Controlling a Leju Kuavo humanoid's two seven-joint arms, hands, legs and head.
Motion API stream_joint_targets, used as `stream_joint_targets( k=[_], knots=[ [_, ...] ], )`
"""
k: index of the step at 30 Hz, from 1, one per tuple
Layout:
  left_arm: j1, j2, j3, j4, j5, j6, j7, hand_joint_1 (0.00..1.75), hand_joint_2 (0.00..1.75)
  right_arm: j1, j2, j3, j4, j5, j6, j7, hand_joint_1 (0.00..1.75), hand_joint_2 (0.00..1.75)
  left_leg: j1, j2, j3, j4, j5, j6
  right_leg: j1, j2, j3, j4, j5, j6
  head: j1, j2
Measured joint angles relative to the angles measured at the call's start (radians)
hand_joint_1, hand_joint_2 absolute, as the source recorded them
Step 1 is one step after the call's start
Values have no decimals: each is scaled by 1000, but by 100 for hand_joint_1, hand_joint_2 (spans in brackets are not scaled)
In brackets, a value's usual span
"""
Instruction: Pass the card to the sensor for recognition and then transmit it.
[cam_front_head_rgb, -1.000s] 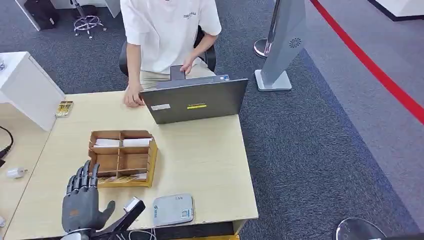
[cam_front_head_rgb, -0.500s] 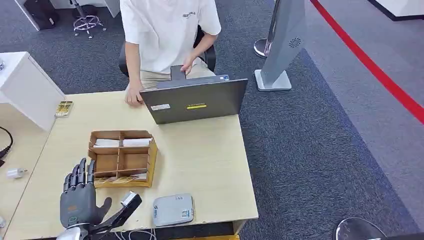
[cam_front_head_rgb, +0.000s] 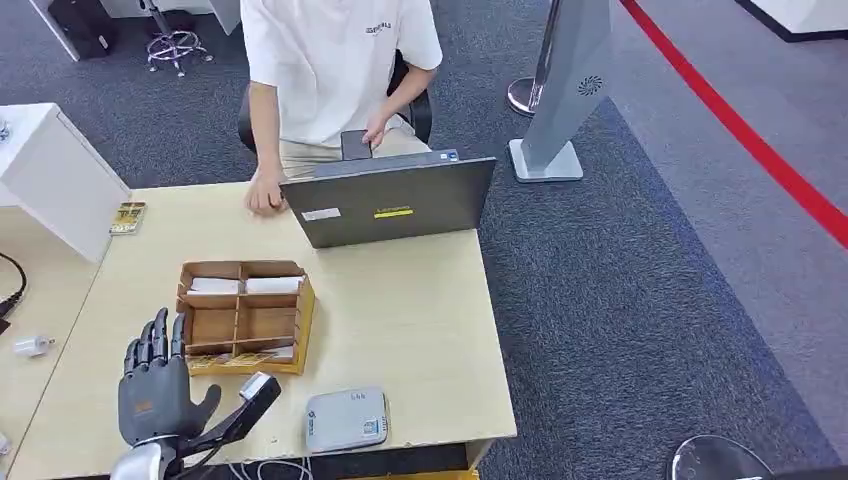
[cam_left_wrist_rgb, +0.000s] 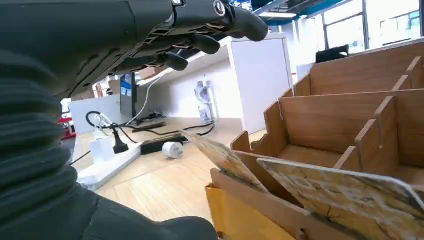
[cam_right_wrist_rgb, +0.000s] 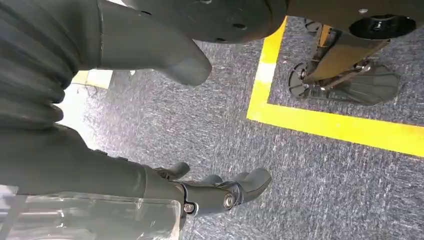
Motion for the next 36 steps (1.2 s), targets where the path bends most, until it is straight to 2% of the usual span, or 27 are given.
stream_joint_targets(
  k=[15, 36],
  knots=[
    [-62, -18, -71, 69, 0, 13, 2, 0, 175, -3, 1, 0, 0, 11, 0, -6, 0, 175, 0, 0, 0, 0, 0, 0, 0, 0, 0, 0, 0, 0, 0, 0],
    [-72, -45, -79, 125, 0, 18, -19, 0, 175, -4, 1, 0, 0, 13, 0, -9, 0, 175, 0, 0, 0, 0, 0, 0, 0, 0, 0, 0, 0, 0, 0, 0]
  ],
)
